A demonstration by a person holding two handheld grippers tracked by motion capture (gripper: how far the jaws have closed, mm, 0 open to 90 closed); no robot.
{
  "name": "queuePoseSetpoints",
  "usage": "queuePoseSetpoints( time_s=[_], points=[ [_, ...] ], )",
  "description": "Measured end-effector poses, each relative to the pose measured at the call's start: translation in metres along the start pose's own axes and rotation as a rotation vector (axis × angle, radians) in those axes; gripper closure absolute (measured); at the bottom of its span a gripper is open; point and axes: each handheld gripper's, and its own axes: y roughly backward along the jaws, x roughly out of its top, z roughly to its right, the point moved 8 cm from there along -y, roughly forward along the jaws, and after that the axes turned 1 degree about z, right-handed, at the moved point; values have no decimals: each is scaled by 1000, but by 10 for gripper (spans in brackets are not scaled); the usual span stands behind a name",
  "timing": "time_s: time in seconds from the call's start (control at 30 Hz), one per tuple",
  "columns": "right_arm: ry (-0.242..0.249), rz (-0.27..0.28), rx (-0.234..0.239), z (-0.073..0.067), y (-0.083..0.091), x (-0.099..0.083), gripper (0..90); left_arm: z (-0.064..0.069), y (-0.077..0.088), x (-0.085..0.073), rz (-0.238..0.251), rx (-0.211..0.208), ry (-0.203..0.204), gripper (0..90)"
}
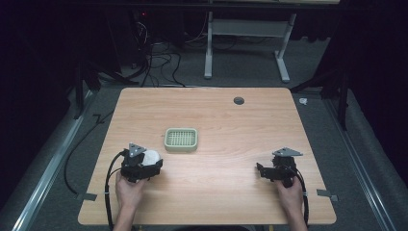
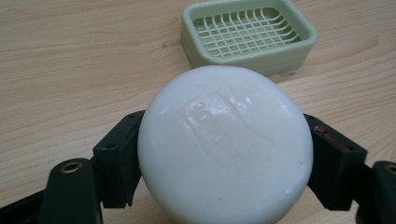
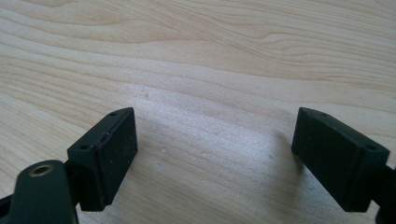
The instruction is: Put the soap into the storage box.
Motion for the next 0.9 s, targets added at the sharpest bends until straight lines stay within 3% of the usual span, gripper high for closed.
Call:
queuePoseSetpoints(
  time_s=[0.9],
  points=[
    [-1, 0, 0, 0, 0, 0, 152, 9, 2, 22, -15, -35, -21, 246]
  ],
)
